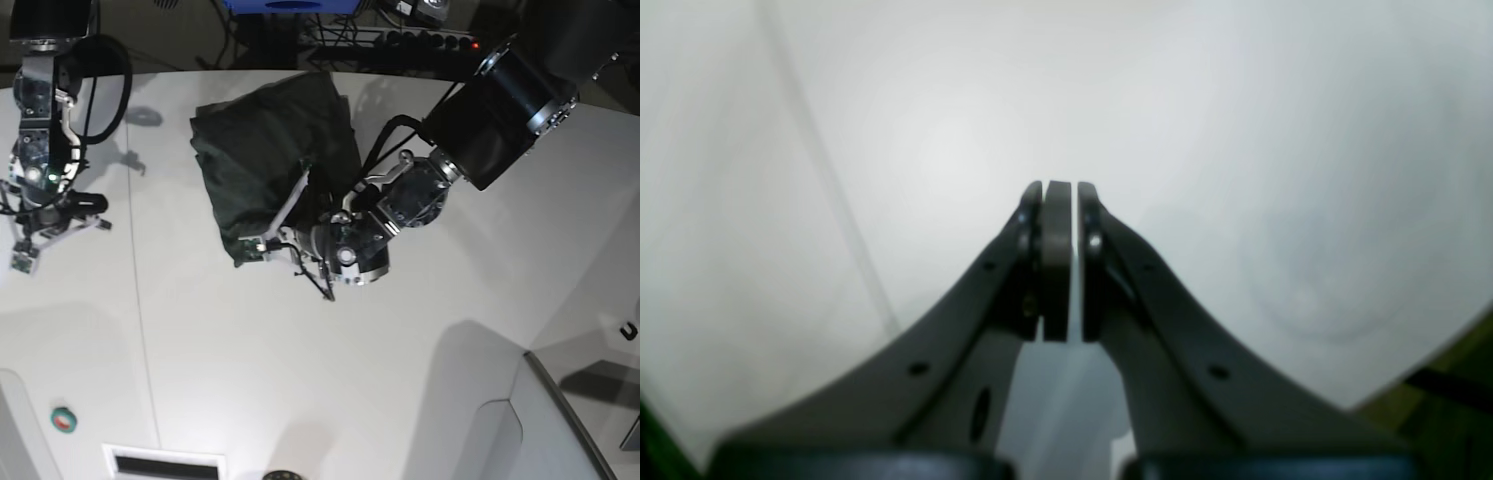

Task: Layout the t-shirt on the table in an organized manner, then fold the t-shirt properly
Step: 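Push the bundle edge with the left gripper to flatten and square it, then smooth the folded shirt top with both grippers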

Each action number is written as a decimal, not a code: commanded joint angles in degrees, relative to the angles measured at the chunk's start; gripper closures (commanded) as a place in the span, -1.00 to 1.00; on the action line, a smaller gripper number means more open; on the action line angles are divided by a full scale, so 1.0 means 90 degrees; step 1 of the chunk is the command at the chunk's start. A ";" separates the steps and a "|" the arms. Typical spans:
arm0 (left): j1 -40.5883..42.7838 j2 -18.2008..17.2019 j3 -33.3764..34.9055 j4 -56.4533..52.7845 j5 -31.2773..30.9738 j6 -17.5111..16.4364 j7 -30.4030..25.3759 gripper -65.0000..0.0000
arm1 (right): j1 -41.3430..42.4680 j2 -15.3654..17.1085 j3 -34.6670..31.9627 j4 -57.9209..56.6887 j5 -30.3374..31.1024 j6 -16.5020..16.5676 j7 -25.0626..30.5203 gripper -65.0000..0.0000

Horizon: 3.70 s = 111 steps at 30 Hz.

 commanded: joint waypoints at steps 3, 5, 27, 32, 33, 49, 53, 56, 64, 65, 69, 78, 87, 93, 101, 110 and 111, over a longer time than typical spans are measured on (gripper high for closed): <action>-0.0200 0.0265 -0.0042 0.0093 0.0371 0.0022 -0.0063 1.00 | 0.0035 0.0071 0.0136 0.0126 -0.0060 -0.0015 0.0112 0.95; -0.0200 0.0333 -0.0042 0.0093 0.0488 0.0022 -0.0063 1.00 | 0.0016 0.0090 0.0136 0.0126 -0.0060 -0.0015 0.0112 0.95; -0.0278 0.0695 0.0330 -0.0229 0.0508 0.0013 -0.0336 1.00 | -0.0111 0.0100 0.0136 0.0116 -0.0060 -0.0015 0.0132 0.95; -0.0366 0.0695 0.0623 -0.0249 0.0508 0.0013 -0.0336 1.00 | -0.0111 0.0100 0.0136 0.0106 -0.0060 -0.0015 0.0132 0.95; -0.0385 0.0704 0.0623 -0.0249 0.0508 0.0013 -0.0336 1.00 | -0.0111 0.0100 0.0136 0.0106 -0.0060 -0.0015 0.0132 0.95; -0.0405 0.0753 0.0632 -0.0454 0.0508 0.0013 -0.0864 1.00 | -0.0111 0.0090 0.0136 0.0096 -0.0060 -0.0015 0.0132 0.95; -0.0405 0.0743 0.0613 -0.0474 0.0508 0.0013 -0.0864 1.00 | -0.0111 0.0090 0.0136 0.0096 -0.0060 -0.0015 0.0132 0.95; -0.0405 0.0743 0.0593 -0.0474 0.0508 0.0013 -0.0864 1.00 | -0.0101 0.0090 0.0136 0.0096 -0.0060 -0.0015 0.0132 0.95; -0.0512 0.0743 0.0632 -0.0474 0.0508 0.0013 -0.0854 1.00 | -0.0101 0.0090 0.0126 0.0096 -0.0060 -0.0015 0.0142 0.95; -0.0532 0.0743 0.0632 -0.0474 0.0508 0.0013 -0.0854 1.00 | -0.0101 0.0090 0.0126 0.0096 -0.0060 -0.0015 0.0142 0.95; -0.0698 0.0724 0.0642 -0.0483 0.0508 0.0013 -0.0854 0.91 | -0.0101 0.0090 0.0106 0.0096 -0.0060 -0.0015 0.0142 0.95; -0.0932 0.0714 0.0632 -0.0483 0.0508 0.0013 -0.0854 -0.19 | -0.0101 0.0080 0.0096 0.0096 -0.0060 -0.0015 0.0142 0.95; -0.0932 0.0704 0.0007 0.0122 0.0498 0.0013 -0.0395 -0.34 | -0.0111 0.0061 0.0009 0.0096 -0.0060 -0.0005 0.0142 0.95; -0.0434 0.0470 -0.1595 0.1656 0.0439 0.0013 0.0377 -0.32 | -0.0248 0.0071 -0.0910 0.0292 -0.0060 -0.0005 0.0142 0.95; 0.2262 -0.0077 -0.3441 0.2818 0.0498 0.0032 -0.0336 1.00 | -0.0648 0.0080 -0.2551 0.1210 -0.0060 -0.0005 0.0151 0.95; 0.4391 -0.0087 -0.6108 0.2623 0.0498 0.0042 -0.2974 1.00 | -0.0639 0.0071 -0.3860 0.1015 -0.0060 -0.0005 0.0239 0.95; 0.4440 -0.0087 -0.6440 0.2555 0.0498 0.0042 -0.2974 1.00 | -0.0648 0.0071 -0.3860 0.0956 -0.0060 -0.0005 0.0366 0.95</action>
